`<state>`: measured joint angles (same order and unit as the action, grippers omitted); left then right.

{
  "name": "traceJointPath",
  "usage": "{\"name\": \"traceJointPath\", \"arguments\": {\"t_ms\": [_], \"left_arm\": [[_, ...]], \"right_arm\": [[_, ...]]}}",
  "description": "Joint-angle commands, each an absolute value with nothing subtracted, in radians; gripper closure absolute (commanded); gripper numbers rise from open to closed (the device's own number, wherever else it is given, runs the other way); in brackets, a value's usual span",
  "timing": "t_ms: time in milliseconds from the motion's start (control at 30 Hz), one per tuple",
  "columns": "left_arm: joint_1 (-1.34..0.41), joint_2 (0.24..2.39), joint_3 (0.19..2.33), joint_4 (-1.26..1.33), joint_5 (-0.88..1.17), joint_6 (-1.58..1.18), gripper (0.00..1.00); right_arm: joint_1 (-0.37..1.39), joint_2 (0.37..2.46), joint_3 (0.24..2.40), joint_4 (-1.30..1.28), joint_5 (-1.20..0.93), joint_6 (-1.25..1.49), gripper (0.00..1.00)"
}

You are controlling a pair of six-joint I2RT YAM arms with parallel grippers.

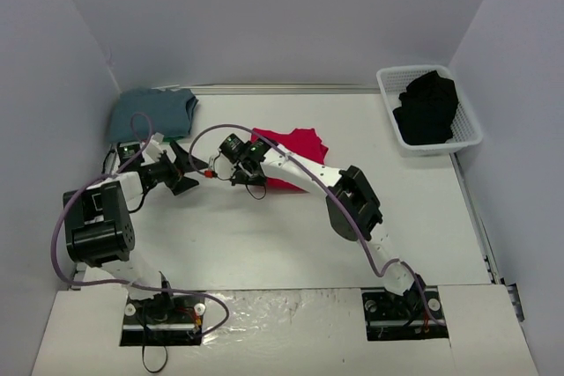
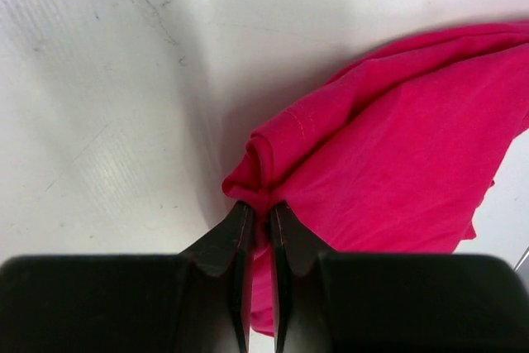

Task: Fold and stack the t-shirts
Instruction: Put the neatly folded tshirt into the corner of the board with the left arm

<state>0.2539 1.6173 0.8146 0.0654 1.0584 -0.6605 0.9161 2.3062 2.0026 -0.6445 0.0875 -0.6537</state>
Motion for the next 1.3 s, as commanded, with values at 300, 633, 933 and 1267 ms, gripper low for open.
{"name": "traceJointPath", "arguments": {"t_ms": [300, 633, 933, 1267], "left_arm": [[0.035, 1.916, 1.035, 0.288, 1.132, -0.897, 0.06], [-0.132, 2.071, 1.108, 0.316, 1.114, -0.98, 0.06], [-0.201, 2.083, 1.117, 0.272, 1.101, -0.959, 0.06], [-0.213, 2.074, 1.14, 0.157, 1.109, -0.853, 0.06]], "right_arm": [[0.953, 2.272, 1.99, -0.739, 0.069, -0.632, 1.0], [0.937, 2.253, 1.956, -0.738, 0.061, -0.635, 1.0], [0.919, 2.256, 1.997, -0.738, 0.063, -0.63, 1.0], [0.896, 2.26, 2.066, -0.756, 0.083, -0.635, 1.0]]}}
